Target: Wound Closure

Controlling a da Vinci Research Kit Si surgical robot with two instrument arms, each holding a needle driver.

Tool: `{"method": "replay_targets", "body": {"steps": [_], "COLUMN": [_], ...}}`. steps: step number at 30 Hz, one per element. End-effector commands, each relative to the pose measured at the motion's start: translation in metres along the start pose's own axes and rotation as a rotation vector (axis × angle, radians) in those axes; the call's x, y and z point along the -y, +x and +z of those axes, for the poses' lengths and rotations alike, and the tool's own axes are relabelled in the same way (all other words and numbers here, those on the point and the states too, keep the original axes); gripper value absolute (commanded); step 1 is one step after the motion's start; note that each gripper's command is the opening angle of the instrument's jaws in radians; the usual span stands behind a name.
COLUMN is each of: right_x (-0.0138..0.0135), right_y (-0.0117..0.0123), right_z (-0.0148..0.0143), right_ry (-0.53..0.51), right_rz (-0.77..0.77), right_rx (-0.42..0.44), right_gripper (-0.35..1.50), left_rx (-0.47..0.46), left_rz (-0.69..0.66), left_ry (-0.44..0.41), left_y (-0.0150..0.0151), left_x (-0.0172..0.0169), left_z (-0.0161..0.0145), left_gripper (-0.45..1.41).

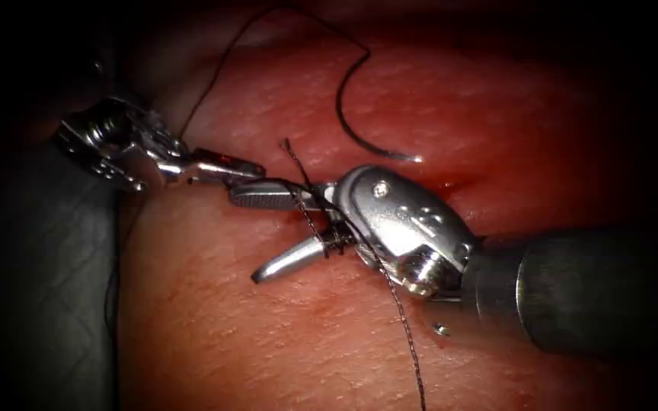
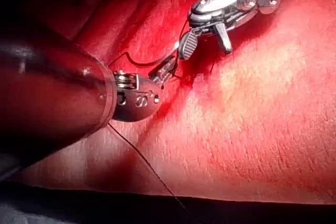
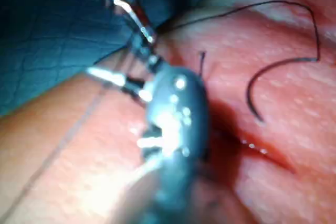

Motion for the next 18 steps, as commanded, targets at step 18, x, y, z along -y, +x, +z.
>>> {"method": "replay_targets", "body": {"steps": [18], "right_x": [0.0004], "right_y": [-0.0010], "right_z": [-0.0002], "right_ry": [-0.013], "right_rz": [-0.002], "right_rx": [0.005], "right_gripper": [0.59], "left_rx": [-0.033], "left_rz": [-0.041], "left_ry": [0.048], "left_y": [0.0003], "left_x": [-0.0001], "left_z": [0.0001], "left_gripper": [-0.45]}}
